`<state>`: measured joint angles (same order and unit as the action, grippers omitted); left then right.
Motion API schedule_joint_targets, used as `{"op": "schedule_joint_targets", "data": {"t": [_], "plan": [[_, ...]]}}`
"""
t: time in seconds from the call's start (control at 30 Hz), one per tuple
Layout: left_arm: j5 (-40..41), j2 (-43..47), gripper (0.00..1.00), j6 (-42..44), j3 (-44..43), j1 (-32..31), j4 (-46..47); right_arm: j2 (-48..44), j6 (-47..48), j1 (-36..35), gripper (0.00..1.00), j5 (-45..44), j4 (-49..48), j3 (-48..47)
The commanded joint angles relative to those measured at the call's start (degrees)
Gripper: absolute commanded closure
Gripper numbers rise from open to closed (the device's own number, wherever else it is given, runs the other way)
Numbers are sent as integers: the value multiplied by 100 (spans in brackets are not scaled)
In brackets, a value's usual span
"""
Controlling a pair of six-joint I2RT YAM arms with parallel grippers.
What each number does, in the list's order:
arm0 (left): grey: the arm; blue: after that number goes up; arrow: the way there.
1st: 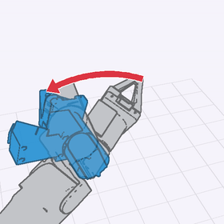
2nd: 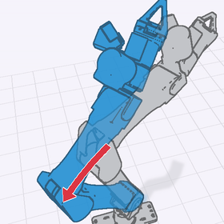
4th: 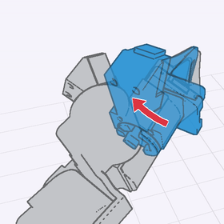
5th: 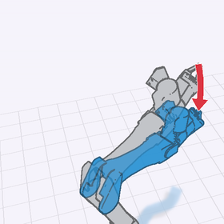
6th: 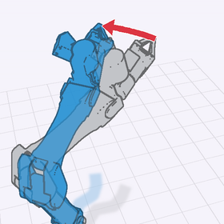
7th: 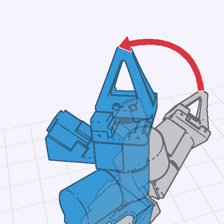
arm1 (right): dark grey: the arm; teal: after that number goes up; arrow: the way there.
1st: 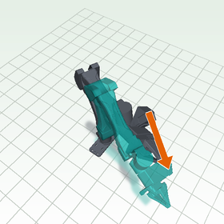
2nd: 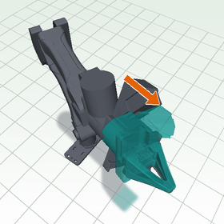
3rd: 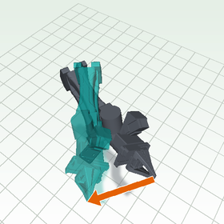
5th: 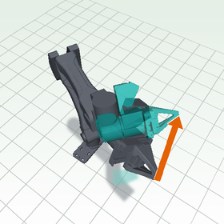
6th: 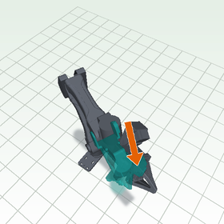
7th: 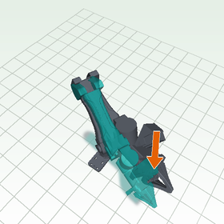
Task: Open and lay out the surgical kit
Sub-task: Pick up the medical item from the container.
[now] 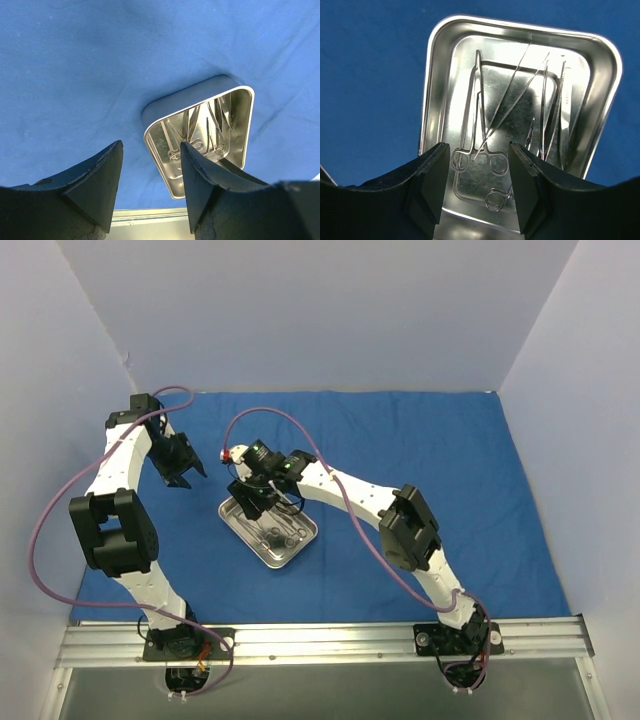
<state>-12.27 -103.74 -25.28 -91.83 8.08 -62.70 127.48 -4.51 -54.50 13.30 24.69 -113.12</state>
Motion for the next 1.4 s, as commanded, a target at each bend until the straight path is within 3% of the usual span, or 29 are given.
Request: {"op": "schedule_joint_targets", "data": {"t": [0.0,0.33,0.57,1.37], "plan": [[-100,162,41,-30,-107,63,109,215,-67,36,50,252,186,-131],[-223,232,38,40,-10,80,179,453,-102,-87,50,85,221,-149],[-258,232,38,49,-80,98,153,541,-164,-87,58,67,238,-149],[-390,302,38,84,-10,159,135,840,-269,-96,63,138,247,-140]]}}
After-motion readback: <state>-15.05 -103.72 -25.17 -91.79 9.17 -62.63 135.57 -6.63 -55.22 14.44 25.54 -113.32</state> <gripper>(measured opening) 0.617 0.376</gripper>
